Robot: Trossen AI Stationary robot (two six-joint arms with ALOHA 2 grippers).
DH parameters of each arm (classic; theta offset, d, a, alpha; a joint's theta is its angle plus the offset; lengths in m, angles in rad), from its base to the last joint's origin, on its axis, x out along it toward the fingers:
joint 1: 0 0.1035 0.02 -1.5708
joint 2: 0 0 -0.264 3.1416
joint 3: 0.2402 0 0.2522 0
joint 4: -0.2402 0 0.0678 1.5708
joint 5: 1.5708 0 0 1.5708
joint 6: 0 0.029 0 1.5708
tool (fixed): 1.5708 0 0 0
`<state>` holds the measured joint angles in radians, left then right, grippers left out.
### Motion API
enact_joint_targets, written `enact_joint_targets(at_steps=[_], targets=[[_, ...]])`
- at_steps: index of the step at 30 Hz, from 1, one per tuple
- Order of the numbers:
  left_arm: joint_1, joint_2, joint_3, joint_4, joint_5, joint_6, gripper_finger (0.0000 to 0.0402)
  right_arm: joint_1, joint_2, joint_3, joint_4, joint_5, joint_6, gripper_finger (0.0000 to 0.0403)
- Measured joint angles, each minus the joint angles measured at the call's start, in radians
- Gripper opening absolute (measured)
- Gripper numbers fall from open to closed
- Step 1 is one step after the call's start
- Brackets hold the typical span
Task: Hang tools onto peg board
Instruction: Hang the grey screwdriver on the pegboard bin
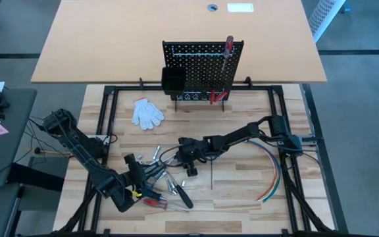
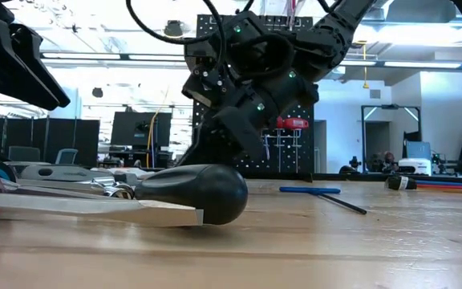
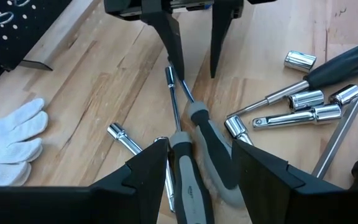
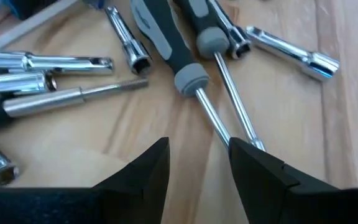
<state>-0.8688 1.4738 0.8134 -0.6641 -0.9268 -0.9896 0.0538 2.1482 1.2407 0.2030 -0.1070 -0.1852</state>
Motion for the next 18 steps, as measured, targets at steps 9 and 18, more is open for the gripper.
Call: enact_joint_targets(at_steps=[9, 18], targets=[[0.0, 0.0, 0.0, 0.0, 0.0, 0.0, 0.0176, -0.035, -0.003, -0.031, -0.012, -0.003, 0.0, 0.0174], [0.0, 0.0, 0.0, 0.0, 0.0, 0.0, 0.0176, -0.04, 0.063, -0.03, 0.022, -0.03, -0.016, 0.0172]])
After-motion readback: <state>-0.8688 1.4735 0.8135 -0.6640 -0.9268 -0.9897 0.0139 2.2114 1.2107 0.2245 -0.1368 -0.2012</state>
